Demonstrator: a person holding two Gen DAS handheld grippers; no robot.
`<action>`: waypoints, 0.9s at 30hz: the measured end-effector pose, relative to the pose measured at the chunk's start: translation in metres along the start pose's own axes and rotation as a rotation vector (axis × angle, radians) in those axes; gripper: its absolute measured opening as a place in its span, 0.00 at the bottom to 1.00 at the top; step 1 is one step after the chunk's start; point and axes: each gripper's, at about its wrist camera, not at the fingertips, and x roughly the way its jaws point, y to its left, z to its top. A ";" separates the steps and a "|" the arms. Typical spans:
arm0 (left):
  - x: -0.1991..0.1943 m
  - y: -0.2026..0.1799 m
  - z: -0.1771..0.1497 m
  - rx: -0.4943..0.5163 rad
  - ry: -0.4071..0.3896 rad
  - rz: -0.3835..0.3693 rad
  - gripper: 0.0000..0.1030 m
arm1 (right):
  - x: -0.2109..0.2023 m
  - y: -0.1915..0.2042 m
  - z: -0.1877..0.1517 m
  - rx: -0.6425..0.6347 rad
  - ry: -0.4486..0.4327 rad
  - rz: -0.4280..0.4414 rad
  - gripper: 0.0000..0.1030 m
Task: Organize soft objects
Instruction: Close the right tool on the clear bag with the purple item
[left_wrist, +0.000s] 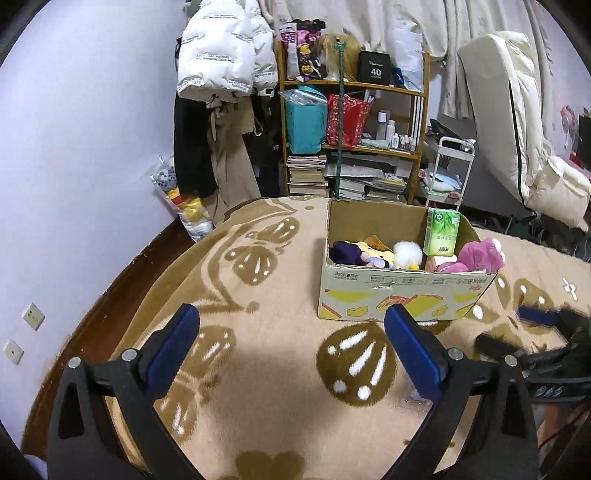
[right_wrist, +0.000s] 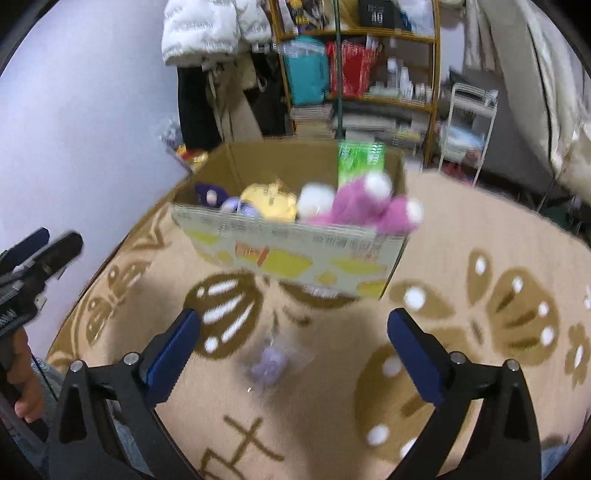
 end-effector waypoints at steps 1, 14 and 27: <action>0.000 0.001 0.000 -0.006 -0.002 -0.001 0.96 | 0.007 0.000 -0.003 0.012 0.031 0.011 0.92; 0.008 -0.003 -0.005 -0.001 -0.009 -0.011 0.96 | 0.087 -0.004 -0.038 0.065 0.340 0.011 0.79; 0.016 -0.009 -0.006 0.012 0.011 -0.018 0.97 | 0.113 0.007 -0.044 0.007 0.372 -0.082 0.54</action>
